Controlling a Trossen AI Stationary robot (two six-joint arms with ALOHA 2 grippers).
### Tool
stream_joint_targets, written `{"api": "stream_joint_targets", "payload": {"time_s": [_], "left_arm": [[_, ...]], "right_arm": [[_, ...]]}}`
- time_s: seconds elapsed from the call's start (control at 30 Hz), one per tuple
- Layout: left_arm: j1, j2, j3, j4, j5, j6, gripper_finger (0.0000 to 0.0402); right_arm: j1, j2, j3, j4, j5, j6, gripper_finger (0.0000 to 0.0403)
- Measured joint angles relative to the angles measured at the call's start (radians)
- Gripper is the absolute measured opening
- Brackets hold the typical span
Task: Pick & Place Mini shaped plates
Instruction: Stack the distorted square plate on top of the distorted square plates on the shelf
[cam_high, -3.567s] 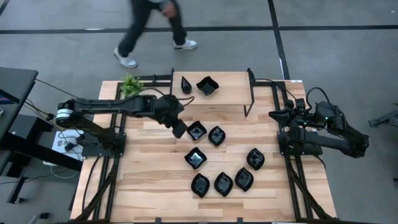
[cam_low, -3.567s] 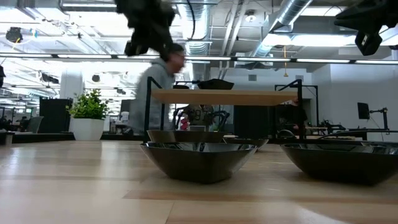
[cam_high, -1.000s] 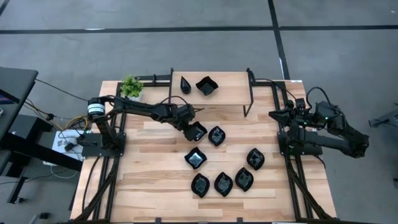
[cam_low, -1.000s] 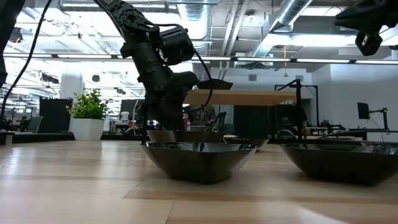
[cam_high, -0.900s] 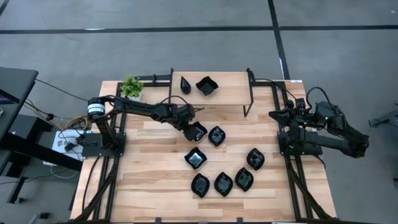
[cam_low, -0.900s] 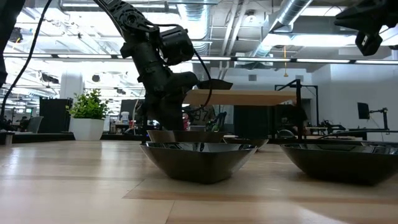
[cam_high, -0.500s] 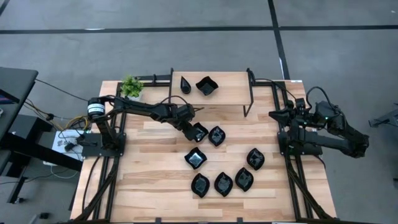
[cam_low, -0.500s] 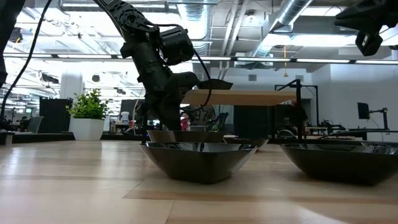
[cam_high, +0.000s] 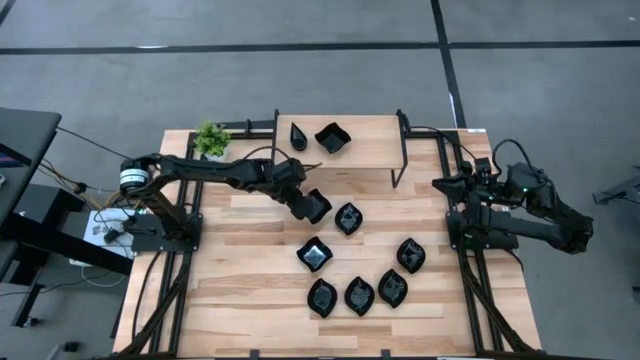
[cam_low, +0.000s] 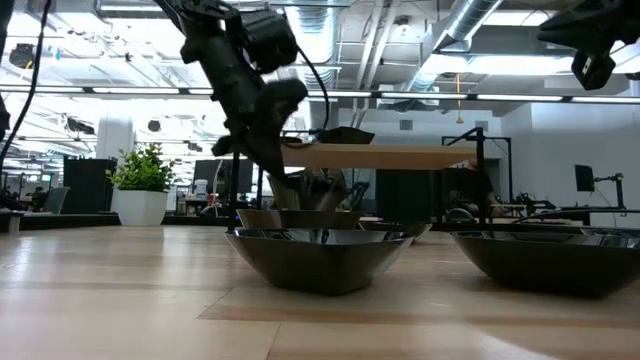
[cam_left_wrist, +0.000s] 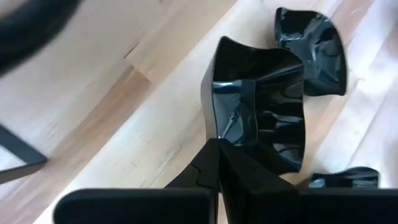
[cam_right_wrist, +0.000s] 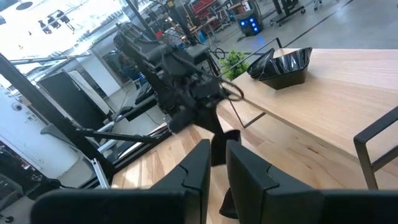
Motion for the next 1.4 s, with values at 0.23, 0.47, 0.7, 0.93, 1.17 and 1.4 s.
{"api": "stream_joint_targets", "payload": {"time_s": [0.23, 0.47, 0.7, 0.93, 1.17, 1.4], "left_arm": [[0.000, -0.027, 0.000, -0.059, 0.016, -0.019, 0.0003], [-0.007, -0.070, 0.000, -0.057, 0.184, -0.038, 0.0002], [-0.010, -0.215, 0.000, -0.043, 0.324, -0.054, 0.0002], [-0.010, -0.333, 0.000, 0.029, 0.440, -0.018, 0.0002], [-0.010, -0.340, 0.001, 0.226, 0.558, 0.009, 0.0002], [-0.003, -0.336, 0.001, 0.286, 0.633, 0.012, 0.0002]], "right_arm": [[0.000, 0.000, 0.000, 0.000, 0.000, 0.000, 0.0048], [0.000, 0.000, 0.000, 0.000, 0.000, 0.000, 0.0048], [0.000, 0.000, 0.000, 0.000, 0.000, -0.001, 0.0048], [0.000, 0.000, 0.000, 0.000, 0.000, -0.001, 0.0048], [0.000, 0.000, 0.000, 0.000, 0.000, -0.002, 0.0048], [0.000, 0.000, 0.000, 0.000, 0.000, -0.002, 0.0048]]}}
